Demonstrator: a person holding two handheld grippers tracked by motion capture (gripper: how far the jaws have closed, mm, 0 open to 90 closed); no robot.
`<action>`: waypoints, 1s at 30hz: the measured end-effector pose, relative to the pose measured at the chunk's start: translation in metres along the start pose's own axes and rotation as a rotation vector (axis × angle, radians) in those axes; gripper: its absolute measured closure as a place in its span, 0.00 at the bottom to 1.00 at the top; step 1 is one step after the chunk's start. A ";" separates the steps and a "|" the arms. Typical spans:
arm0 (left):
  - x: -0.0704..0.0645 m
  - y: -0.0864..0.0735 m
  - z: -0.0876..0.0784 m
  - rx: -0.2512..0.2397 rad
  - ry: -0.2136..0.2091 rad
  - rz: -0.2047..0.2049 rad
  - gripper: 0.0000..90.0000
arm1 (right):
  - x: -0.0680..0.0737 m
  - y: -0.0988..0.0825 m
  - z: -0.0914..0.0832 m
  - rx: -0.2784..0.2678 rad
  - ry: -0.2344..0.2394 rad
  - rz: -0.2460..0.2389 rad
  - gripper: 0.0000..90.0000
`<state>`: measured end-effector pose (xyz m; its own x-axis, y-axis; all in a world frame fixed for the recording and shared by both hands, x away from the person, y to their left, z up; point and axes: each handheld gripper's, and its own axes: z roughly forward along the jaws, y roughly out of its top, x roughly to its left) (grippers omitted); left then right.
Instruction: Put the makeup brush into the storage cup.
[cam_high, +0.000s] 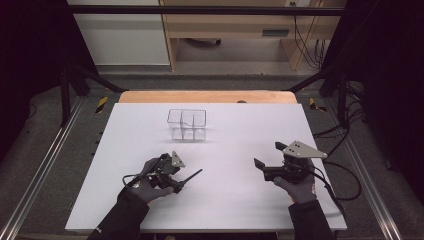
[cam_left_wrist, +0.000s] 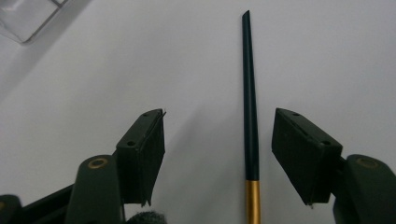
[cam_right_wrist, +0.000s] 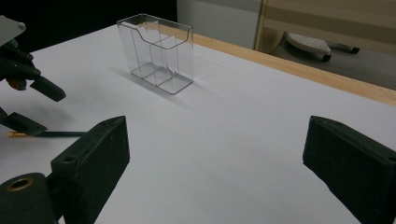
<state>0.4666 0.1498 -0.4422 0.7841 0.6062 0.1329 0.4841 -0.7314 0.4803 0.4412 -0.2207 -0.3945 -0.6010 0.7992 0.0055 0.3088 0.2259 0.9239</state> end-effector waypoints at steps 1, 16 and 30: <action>0.000 0.000 0.001 0.003 -0.001 0.002 0.39 | 0.000 0.000 0.000 0.000 0.000 0.000 0.08; -0.006 0.007 0.014 0.057 -0.040 0.021 0.63 | 0.001 0.000 0.001 0.005 0.004 -0.001 0.08; -0.005 0.007 0.013 0.084 -0.100 0.013 0.79 | 0.001 0.000 0.001 0.005 0.004 -0.002 0.08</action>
<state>0.4712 0.1378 -0.4504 0.8233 0.5655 0.0492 0.5013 -0.7650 0.4043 0.4411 -0.2195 -0.3947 -0.6048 0.7963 0.0055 0.3112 0.2300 0.9221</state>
